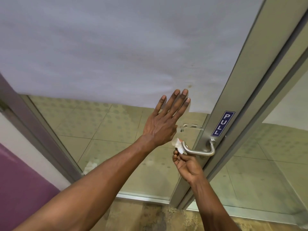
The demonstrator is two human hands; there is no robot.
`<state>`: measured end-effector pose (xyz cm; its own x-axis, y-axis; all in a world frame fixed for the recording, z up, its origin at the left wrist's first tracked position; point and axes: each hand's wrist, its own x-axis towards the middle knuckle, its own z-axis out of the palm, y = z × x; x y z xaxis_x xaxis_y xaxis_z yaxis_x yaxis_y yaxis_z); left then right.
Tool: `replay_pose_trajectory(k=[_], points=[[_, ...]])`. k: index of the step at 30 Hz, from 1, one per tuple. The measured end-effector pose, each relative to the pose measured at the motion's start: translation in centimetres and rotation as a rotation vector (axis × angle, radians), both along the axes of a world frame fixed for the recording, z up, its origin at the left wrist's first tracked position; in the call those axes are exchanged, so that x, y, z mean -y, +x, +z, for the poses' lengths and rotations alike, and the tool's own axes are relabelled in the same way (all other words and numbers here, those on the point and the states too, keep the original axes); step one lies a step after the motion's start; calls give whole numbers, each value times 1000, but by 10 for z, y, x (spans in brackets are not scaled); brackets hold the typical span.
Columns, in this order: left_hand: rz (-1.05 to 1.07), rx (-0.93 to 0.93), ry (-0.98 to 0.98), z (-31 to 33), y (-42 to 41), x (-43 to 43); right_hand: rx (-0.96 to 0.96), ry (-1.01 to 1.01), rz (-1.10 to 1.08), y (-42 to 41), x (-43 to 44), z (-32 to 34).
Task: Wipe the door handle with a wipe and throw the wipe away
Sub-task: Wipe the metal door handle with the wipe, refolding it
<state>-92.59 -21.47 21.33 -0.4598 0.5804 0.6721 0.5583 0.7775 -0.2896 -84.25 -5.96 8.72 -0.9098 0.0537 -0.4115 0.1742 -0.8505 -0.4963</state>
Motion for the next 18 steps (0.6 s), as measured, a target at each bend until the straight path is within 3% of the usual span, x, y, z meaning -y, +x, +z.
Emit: replay_pose_trajectory(k=[6, 13, 16, 18], points=[[10, 59, -55, -5, 10, 37, 14, 95, 42, 25, 2, -10], [136, 297, -16, -28, 49, 85, 1, 219, 186, 75, 25, -25], [229, 609, 123, -46, 76, 106, -40, 259, 288, 90, 41, -17], [284, 974, 408, -54, 97, 115, -79, 299, 370, 95, 52, -9]])
